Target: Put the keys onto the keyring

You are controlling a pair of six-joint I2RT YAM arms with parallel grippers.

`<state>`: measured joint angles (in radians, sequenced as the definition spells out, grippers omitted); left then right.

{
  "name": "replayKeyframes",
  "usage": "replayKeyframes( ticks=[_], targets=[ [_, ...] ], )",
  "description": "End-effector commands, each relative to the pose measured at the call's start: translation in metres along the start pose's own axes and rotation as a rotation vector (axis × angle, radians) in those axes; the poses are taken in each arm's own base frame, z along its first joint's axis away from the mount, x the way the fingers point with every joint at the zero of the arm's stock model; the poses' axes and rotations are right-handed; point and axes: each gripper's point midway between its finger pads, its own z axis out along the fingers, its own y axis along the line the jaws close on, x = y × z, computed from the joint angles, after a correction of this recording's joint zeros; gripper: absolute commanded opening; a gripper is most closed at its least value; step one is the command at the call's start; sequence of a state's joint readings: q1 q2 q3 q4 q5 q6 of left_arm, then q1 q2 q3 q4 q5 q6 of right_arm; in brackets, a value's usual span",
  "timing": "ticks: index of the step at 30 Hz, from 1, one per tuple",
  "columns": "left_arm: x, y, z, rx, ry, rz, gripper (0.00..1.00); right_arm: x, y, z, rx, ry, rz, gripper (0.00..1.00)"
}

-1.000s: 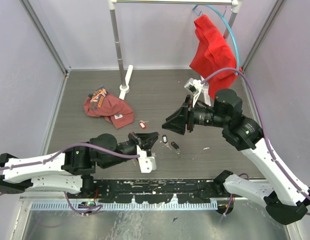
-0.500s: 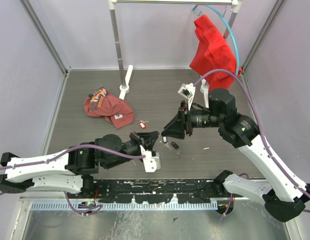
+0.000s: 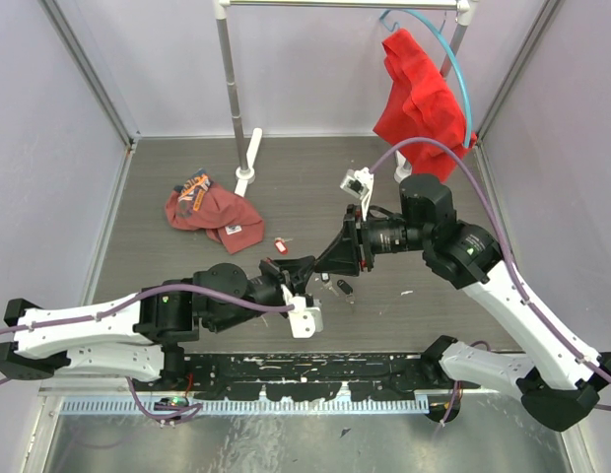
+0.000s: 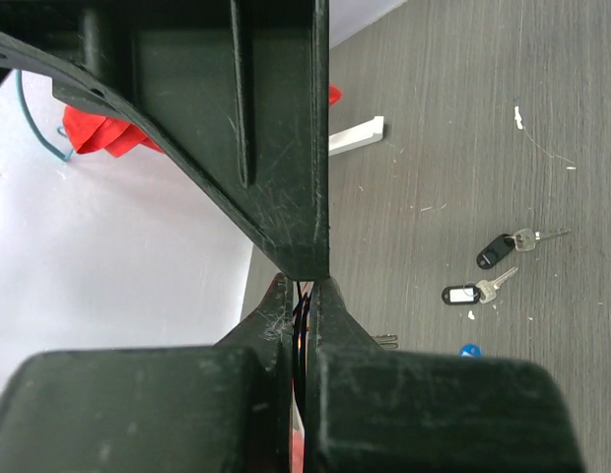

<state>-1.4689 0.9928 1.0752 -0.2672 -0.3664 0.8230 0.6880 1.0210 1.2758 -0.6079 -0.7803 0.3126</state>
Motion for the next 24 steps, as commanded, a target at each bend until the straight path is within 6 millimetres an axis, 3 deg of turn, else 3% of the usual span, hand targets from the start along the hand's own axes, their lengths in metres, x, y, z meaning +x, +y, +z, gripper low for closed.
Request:
replayKeyframes(
  ticks=[1, 5, 6, 10, 15, 17, 20, 24],
  targets=[
    [-0.017, 0.023, -0.004, -0.063, -0.042, -0.019, 0.00, -0.012, 0.008, -0.001, -0.012, -0.030, -0.059, 0.27],
    [-0.017, 0.024, -0.004, -0.068, -0.044, -0.024, 0.00, -0.021, 0.006, -0.005, 0.030, -0.062, -0.096, 0.02],
    [-0.017, 0.024, -0.005, -0.070, -0.046, -0.027, 0.03, -0.024, 0.004, -0.007, 0.053, -0.075, -0.109, 0.01],
    [-0.021, 0.035, -0.013, -0.134, -0.092, -0.100, 0.45, -0.047, 0.001, -0.023, 0.172, -0.161, -0.155, 0.01],
    [-0.021, 0.044, -0.029, -0.197, -0.135, -0.215, 0.63, -0.062, -0.003, -0.037, 0.261, -0.225, -0.158, 0.01],
    [-0.016, 0.047, -0.035, -0.228, -0.136, -0.268, 0.76, -0.064, -0.005, -0.040, 0.288, -0.236, -0.155, 0.01],
    [-0.006, 0.050, -0.045, -0.266, -0.126, -0.336, 0.78, -0.050, -0.033, -0.040, 0.406, -0.172, -0.090, 0.01],
    [0.014, 0.072, -0.068, -0.428, -0.087, -0.457, 0.83, 0.001, -0.072, -0.020, 0.474, 0.056, 0.024, 0.01]
  ],
)
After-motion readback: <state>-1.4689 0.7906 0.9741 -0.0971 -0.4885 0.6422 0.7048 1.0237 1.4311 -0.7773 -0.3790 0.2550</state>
